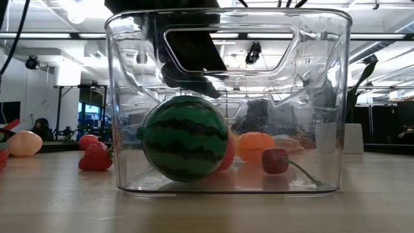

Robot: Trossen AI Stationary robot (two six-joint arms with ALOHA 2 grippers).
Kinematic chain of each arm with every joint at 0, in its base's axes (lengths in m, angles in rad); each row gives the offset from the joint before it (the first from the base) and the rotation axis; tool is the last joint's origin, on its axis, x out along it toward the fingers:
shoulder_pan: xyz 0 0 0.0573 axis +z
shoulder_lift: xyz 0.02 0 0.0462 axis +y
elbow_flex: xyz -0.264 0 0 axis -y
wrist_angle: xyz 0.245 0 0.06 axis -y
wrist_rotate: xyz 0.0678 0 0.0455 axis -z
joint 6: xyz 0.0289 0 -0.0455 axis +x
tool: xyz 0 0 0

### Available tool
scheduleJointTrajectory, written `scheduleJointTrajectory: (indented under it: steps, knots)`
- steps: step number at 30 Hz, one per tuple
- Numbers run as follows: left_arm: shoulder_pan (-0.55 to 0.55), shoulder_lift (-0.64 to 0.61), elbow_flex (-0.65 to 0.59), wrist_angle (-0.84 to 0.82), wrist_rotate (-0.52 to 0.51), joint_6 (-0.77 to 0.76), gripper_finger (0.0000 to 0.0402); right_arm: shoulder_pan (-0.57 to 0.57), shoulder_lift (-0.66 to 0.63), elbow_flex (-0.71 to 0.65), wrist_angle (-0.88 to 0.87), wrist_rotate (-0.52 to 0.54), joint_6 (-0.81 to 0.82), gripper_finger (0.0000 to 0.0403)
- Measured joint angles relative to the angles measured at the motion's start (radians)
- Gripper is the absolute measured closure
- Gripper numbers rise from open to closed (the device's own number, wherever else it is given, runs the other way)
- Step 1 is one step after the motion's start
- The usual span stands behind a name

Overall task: Pick and placing Produce into tupperware
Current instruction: Put the red strawberry into the transparent bin

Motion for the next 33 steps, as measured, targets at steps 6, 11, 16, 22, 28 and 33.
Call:
scheduleJointTrajectory:
  steps: [6,11,16,22,28,33]
  knots:
    - [0.008,-0.033,0.017,0.0,0.001,0.002,0.008,0.018,0.0,0.0,0.0,-0.045,0.011,0.0177]
    - [0.008,-0.133,0.017,-0.01,0.002,0.003,0.0077,0.017,0.001,0.0,0.003,-0.077,0.003,0.0177]
    - [0.009,-0.261,0.004,-0.022,-0.006,0.006,0.0077,0.018,0.001,0.0,0.005,-0.115,-0.016,0.0177]
    - [0.02,-0.388,-0.008,-0.033,-0.014,0.009,0.0077,-0.012,0.007,-0.003,0.092,-0.116,-0.273,0.0177]
    - [0.023,-0.453,-0.01,-0.063,-0.061,0.061,0.0077,-0.083,0.039,-0.002,0.151,-0.113,-0.503,0.0177]
    - [0.026,-0.458,-0.013,-0.096,-0.076,0.065,0.0077,-0.166,0.082,-0.002,0.123,-0.169,-0.672,0.0177]
